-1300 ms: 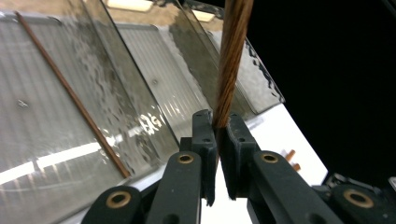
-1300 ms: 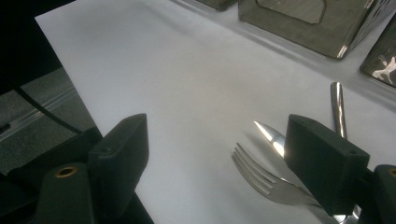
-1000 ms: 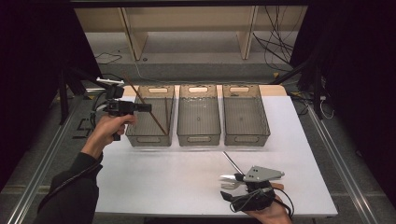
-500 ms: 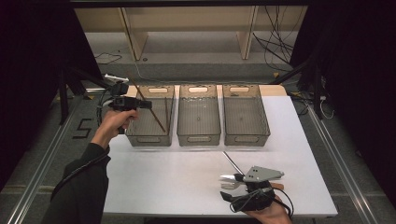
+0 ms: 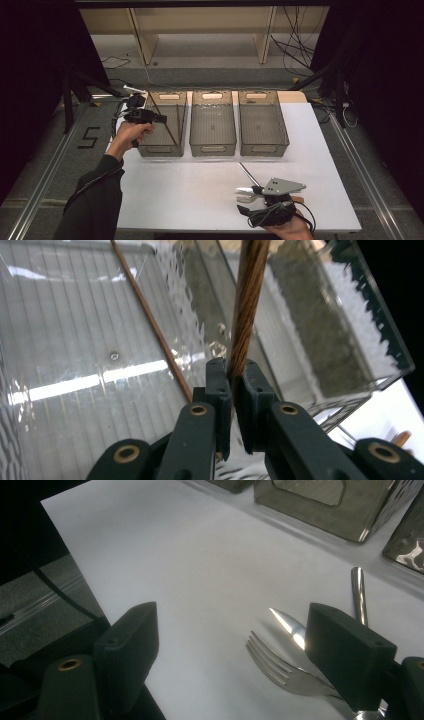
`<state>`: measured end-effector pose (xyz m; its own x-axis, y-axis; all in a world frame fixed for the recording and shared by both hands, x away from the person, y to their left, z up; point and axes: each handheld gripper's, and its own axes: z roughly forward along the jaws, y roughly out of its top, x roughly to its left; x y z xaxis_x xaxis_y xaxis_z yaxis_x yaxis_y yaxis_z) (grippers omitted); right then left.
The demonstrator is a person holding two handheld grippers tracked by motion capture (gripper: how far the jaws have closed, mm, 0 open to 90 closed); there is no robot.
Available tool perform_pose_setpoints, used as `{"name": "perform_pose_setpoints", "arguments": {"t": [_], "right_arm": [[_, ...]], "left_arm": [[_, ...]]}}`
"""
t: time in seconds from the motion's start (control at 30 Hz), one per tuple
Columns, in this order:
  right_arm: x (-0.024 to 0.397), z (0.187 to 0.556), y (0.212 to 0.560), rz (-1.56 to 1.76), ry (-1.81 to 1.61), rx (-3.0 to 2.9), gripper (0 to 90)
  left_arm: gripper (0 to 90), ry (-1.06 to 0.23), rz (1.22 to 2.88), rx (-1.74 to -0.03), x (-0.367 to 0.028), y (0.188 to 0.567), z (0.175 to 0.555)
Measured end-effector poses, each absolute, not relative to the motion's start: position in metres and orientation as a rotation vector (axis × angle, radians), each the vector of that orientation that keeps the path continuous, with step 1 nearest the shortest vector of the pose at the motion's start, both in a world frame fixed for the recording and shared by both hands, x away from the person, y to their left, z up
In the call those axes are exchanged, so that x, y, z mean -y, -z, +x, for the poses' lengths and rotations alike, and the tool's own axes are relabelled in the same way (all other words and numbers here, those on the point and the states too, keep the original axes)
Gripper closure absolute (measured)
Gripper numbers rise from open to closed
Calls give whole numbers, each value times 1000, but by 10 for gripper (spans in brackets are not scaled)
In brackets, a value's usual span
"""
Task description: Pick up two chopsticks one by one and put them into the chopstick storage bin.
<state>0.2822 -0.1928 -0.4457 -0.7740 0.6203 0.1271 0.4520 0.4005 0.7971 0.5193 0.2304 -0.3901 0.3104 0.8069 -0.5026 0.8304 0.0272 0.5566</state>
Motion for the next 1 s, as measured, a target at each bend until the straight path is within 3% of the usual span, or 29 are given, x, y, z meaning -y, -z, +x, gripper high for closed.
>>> {"name": "perform_pose_setpoints", "arguments": {"t": [0.63,0.87,1.0], "right_arm": [[193,282,445,959,-1316,-2462,228],[193,282,445,958,-1315,-2465,229],[194,282,445,957,-1316,-2466,229]], "left_arm": [[826,68,1811,-1507,-219,402,522],[448,6,1846,-1519,-213,402,523],[322,-4,1873,-1506,-209,403,523]]}}
